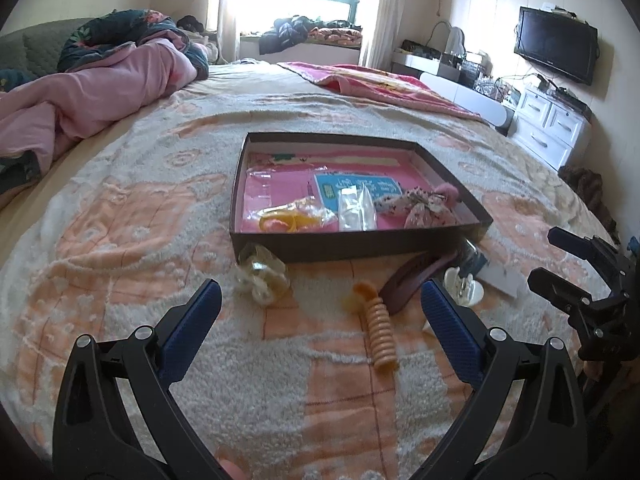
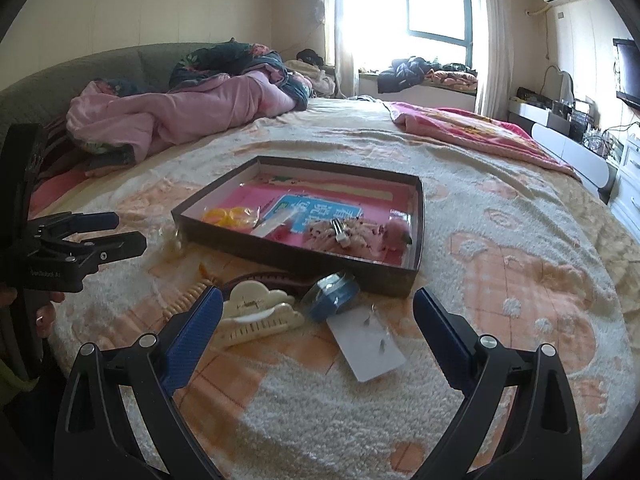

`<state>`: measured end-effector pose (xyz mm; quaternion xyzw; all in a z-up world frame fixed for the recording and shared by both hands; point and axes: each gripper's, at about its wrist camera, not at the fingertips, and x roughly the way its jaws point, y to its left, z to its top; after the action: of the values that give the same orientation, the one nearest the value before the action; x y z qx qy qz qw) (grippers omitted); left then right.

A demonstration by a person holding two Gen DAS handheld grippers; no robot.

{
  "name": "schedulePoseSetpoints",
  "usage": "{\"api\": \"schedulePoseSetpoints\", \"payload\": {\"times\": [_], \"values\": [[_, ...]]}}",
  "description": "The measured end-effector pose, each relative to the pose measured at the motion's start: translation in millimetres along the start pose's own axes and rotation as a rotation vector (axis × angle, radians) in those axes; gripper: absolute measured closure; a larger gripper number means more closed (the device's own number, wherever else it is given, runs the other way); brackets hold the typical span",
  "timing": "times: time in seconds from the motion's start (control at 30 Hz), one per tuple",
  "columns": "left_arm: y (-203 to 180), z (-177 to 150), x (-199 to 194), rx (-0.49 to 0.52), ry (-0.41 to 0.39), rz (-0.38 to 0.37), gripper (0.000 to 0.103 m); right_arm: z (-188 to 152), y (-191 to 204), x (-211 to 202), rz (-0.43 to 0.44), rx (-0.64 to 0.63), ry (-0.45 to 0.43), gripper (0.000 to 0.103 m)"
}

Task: Organize jewelry
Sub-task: 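Withdraw both open tools from the tray toward the remaining items, then grasp the small blue box with the right tool while the left grasps the orange coiled hair tie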

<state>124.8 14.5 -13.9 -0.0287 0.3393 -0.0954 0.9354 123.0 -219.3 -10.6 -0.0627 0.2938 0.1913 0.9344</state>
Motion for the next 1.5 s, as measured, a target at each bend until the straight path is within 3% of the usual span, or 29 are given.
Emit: {"api": "schedulePoseSetpoints", "payload": {"times": [0.53,0.9,0.97,1.13,1.5], "values": [[-21,-22,21,0.064,0.078,-0.031,0.012,-11,-9,20,-0.013,0.067,0.066,0.026],[-31,-30,40,0.083,0.127,-0.058,0.035,-6,-15,48,0.026,0.153,0.124,0.052],[-33,-30,43,0.088,0.132,-0.061,0.047,-6,-16,53,0.031,0.169,0.134,0.058],[-37,-32,48,0.098,0.148,-0.069,0.062,-3,-19,65,0.035,0.211,0.149,0.063],[-46,-35,55,0.118,0.161,-0.072,0.066,-4,-27,87,0.036,0.303,0.186,0.069]]}}
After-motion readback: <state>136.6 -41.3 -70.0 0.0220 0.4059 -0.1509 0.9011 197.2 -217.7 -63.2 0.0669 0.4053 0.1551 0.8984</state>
